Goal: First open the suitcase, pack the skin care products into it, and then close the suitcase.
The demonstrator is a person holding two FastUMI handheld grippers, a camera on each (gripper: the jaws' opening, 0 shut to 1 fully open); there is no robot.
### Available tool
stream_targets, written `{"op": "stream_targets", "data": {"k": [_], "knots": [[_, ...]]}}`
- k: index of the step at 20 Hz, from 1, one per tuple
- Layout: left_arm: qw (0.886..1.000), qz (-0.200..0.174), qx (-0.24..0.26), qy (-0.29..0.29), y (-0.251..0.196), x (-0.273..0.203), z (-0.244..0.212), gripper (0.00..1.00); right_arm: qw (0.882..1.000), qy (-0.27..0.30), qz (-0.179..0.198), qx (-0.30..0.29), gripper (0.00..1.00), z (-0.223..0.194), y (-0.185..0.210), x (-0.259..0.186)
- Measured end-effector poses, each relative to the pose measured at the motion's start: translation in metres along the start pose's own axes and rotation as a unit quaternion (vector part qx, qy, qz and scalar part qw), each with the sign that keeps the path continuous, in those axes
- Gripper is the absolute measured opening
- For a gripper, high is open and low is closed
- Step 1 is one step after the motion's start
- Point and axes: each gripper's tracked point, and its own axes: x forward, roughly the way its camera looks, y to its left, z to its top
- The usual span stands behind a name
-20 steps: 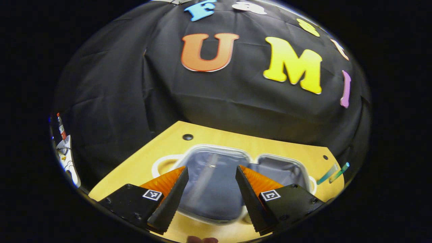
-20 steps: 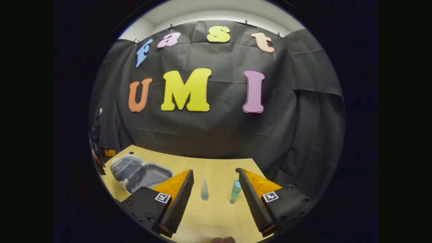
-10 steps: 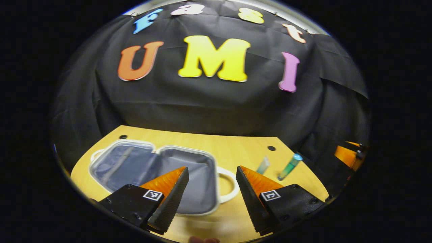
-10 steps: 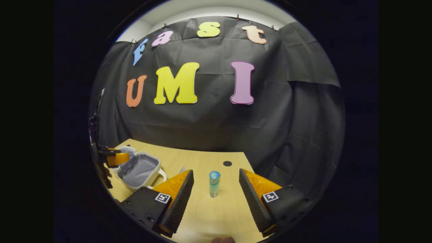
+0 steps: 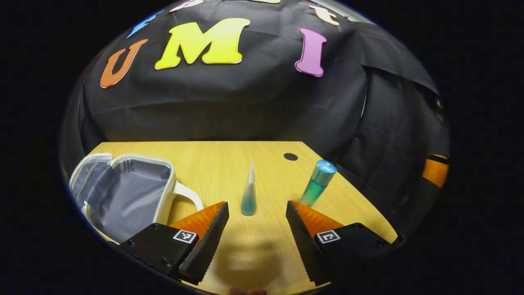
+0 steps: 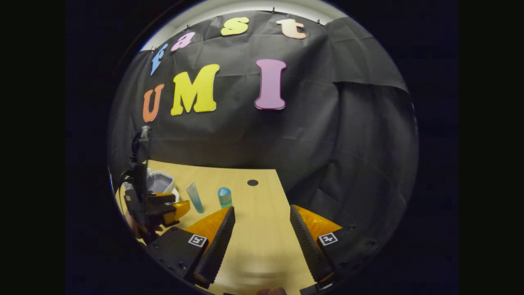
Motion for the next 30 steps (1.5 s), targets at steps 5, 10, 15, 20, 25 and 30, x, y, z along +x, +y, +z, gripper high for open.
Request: {"op": "stream_targets", "data": {"k": [5,10,15,20,25,30], "knots": [[0.999,0.036,0.003,0.021,0.014,0.054,-0.022,0.91,0.999,0.021,0.017,-0.021,0.80,-0.015,-0.001,0.005],[0.998,0.043,0.003,0.045,0.019,0.081,-0.033,0.90,0.999,0.040,0.015,0.004,0.80,-0.022,-0.002,0.021],[0.997,0.043,0.016,0.055,0.022,0.088,-0.038,0.82,0.999,0.039,0.013,0.009,0.80,-0.020,-0.002,0.030],[0.997,0.037,0.022,0.058,0.024,0.091,-0.036,0.50,0.999,0.041,0.024,-0.001,0.80,-0.023,0.010,0.040],[0.999,0.006,0.027,0.039,0.013,0.063,-0.005,0.40,0.997,0.047,0.064,-0.017,0.80,-0.035,0.034,0.065],[0.999,0.012,0.021,0.031,0.030,-0.005,0.024,0.40,0.993,0.051,0.102,0.002,0.80,-0.051,0.086,0.112]]}}
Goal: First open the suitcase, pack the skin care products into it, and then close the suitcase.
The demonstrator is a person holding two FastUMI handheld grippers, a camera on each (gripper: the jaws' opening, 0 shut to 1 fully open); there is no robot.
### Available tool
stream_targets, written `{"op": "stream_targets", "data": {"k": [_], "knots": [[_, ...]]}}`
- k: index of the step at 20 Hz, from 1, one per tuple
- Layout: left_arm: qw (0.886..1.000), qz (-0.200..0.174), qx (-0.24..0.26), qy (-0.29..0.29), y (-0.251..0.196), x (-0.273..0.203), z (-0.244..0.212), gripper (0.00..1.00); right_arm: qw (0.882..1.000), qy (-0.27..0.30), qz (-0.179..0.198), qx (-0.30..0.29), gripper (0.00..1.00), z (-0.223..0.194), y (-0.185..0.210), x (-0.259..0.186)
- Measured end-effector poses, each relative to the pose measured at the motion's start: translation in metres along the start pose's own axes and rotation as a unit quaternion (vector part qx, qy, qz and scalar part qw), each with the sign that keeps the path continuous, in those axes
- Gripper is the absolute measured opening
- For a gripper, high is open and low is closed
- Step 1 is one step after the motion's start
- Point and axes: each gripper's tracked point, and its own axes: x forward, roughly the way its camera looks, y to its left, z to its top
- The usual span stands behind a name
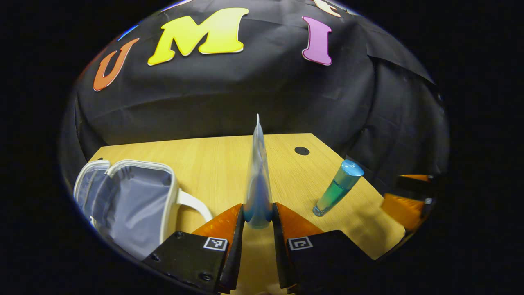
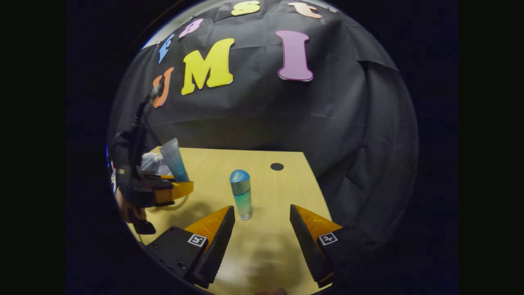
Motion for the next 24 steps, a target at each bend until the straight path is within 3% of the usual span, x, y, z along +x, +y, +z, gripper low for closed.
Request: {"op": "stream_targets", "data": {"k": [6,8,10,13,14,15,18,21,24], "knots": [[0.999,0.033,-0.029,0.014,0.047,-0.069,-0.004,0.40,0.999,0.035,0.015,0.028,0.80,-0.029,0.020,0.075],[0.997,0.055,-0.041,0.020,0.070,-0.085,-0.009,0.40,0.998,0.043,0.014,0.048,0.75,-0.034,0.020,0.095],[0.996,0.073,-0.053,0.027,0.096,-0.098,-0.016,0.40,0.997,0.055,0.011,0.054,0.63,-0.040,0.019,0.112],[0.992,0.092,-0.071,0.044,0.140,-0.108,-0.025,0.40,0.997,0.056,0.003,0.056,0.53,-0.040,0.019,0.115],[0.991,0.094,-0.076,0.049,0.153,-0.111,-0.027,0.40,0.997,0.054,-0.002,0.050,0.53,-0.038,0.020,0.115],[0.991,0.096,-0.077,0.054,0.166,-0.112,-0.031,0.40,0.998,0.050,-0.011,0.038,0.44,-0.033,0.017,0.112],[0.990,0.093,-0.065,0.083,0.199,-0.110,-0.048,0.40,0.997,0.058,-0.008,0.042,0.36,-0.027,0.026,0.105],[0.989,0.067,-0.062,0.117,0.211,-0.094,-0.071,0.40,0.998,0.049,0.011,0.049,0.34,-0.001,0.047,0.072],[0.980,0.058,-0.065,0.180,0.220,-0.081,-0.110,0.40,0.997,0.040,0.044,0.048,0.34,0.022,0.074,0.021]]}}
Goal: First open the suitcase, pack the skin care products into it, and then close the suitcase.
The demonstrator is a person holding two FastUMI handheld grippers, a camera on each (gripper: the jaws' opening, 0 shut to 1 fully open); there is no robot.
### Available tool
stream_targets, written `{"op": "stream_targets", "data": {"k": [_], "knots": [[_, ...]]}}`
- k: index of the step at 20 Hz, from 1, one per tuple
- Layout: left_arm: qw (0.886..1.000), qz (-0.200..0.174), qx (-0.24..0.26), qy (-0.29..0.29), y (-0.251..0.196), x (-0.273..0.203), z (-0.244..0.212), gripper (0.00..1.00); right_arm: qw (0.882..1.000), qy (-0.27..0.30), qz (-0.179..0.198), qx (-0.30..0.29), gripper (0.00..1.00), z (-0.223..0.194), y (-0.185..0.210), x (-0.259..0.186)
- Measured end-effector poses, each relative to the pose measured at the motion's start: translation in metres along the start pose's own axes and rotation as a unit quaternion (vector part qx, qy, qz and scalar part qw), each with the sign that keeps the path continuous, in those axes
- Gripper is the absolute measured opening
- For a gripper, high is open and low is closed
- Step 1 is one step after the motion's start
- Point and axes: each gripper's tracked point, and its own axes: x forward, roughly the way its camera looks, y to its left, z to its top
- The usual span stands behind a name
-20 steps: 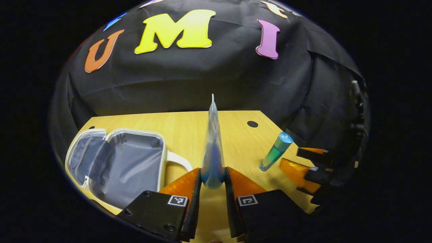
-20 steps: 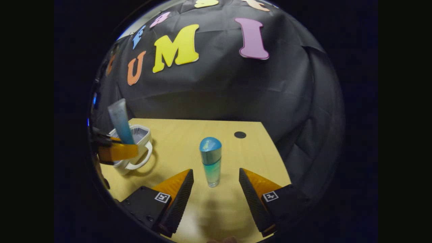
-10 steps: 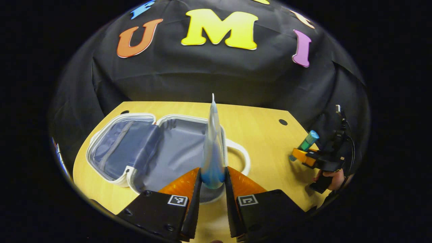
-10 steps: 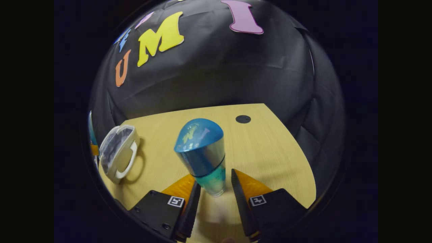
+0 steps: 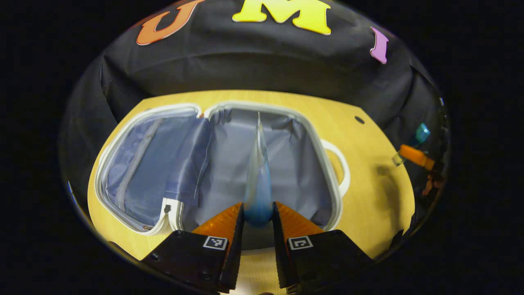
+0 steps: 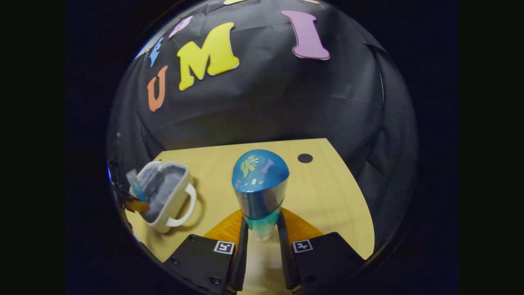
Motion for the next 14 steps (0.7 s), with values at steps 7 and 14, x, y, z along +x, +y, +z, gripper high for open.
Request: {"op": "stream_targets", "data": {"k": [7,14], "knots": [[0.997,0.035,-0.012,0.067,0.015,0.028,-0.006,0.40,0.998,0.005,0.039,0.054,0.34,0.019,0.036,-0.067],[0.993,0.035,-0.062,0.095,0.019,0.033,0.004,0.48,0.997,-0.016,0.060,0.050,0.34,0.052,0.055,-0.083]]}}
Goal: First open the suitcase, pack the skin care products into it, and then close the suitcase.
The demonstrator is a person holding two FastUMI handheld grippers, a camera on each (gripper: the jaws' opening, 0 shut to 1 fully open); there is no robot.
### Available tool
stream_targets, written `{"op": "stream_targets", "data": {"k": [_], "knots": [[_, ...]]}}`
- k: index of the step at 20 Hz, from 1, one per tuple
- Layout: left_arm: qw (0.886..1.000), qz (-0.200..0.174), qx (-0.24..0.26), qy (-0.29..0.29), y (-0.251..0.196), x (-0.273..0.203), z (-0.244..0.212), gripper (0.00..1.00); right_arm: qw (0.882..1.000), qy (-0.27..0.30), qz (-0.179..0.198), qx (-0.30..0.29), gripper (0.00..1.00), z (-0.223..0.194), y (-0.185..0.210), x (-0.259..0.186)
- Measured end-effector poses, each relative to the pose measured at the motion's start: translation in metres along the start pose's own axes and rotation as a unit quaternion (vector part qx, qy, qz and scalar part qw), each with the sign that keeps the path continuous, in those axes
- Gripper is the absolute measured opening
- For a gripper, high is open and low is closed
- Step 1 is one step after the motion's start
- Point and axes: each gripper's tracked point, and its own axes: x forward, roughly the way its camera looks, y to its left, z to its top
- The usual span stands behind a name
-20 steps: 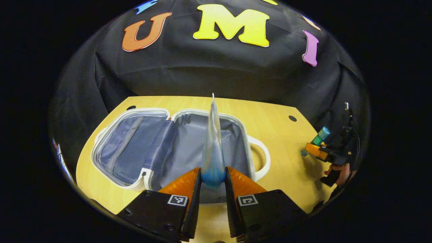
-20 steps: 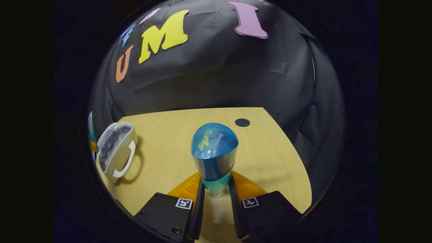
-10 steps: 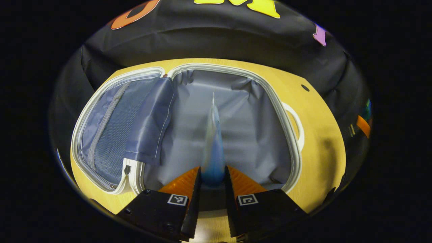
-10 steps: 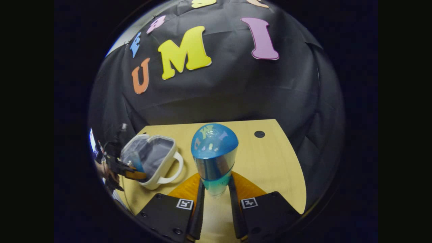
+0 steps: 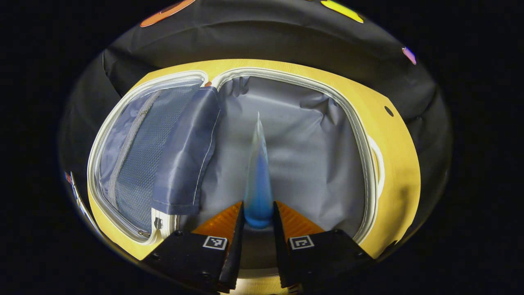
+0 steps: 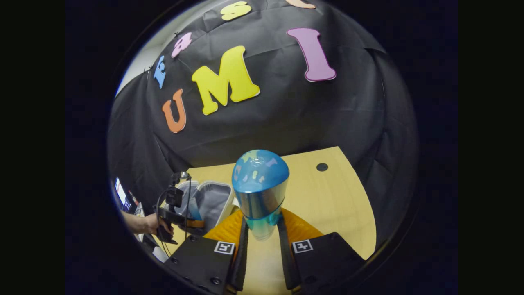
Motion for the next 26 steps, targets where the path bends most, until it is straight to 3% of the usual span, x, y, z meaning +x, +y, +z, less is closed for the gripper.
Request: {"op": "stream_targets", "data": {"k": [1,5,6,7,11,12,13,14,15,16,20,23,26], "knots": [[1.000,-0.003,-0.012,0.008,0.001,0.002,-0.003,0.41,1.000,0.000,0.003,-0.002,0.34,0.000,0.002,-0.001],[0.998,-0.027,-0.057,0.015,0.004,0.003,-0.001,0.42,1.000,0.008,0.006,-0.006,0.34,-0.004,0.007,-0.005],[0.997,-0.034,-0.069,0.013,0.004,0.001,-0.001,0.50,1.000,0.010,0.008,-0.008,0.34,-0.007,0.009,-0.006],[0.996,-0.033,-0.079,0.015,0.005,-0.001,-0.001,0.43,1.000,0.013,0.010,-0.014,0.34,-0.009,0.012,-0.006],[0.993,-0.056,-0.104,0.004,-0.002,-0.017,0.006,0.45,0.998,0.034,0.033,-0.037,0.34,-0.023,0.042,0.002],[0.993,-0.054,-0.105,-0.002,-0.001,-0.025,0.009,0.70,0.997,0.040,0.041,-0.044,0.34,-0.026,0.054,0.006],[0.993,-0.053,-0.100,-0.012,0.001,-0.033,0.011,0.64,0.996,0.046,0.050,-0.052,0.34,-0.031,0.067,0.013],[0.994,-0.053,-0.094,-0.024,0.004,-0.044,0.014,0.80,0.995,0.054,0.060,-0.059,0.34,-0.036,0.082,0.019],[0.994,-0.053,-0.088,-0.037,0.009,-0.054,0.016,0.67,0.993,0.063,0.069,-0.066,0.32,-0.043,0.098,0.028],[0.994,-0.052,-0.086,-0.052,0.015,-0.066,0.017,0.84,0.992,0.071,0.080,-0.073,0.32,-0.048,0.116,0.039],[0.990,-0.046,-0.060,-0.118,0.043,-0.115,0.012,0.84,0.981,0.136,0.111,-0.084,0.34,-0.092,0.187,0.096],[0.988,-0.013,-0.018,-0.153,0.075,-0.142,-0.007,0.85,0.975,0.192,0.098,-0.059,0.34,-0.132,0.224,0.144],[0.987,-0.019,-0.032,-0.157,0.092,-0.156,-0.036,0.84,0.970,0.232,0.060,-0.050,0.35,-0.167,0.226,0.177]]}}
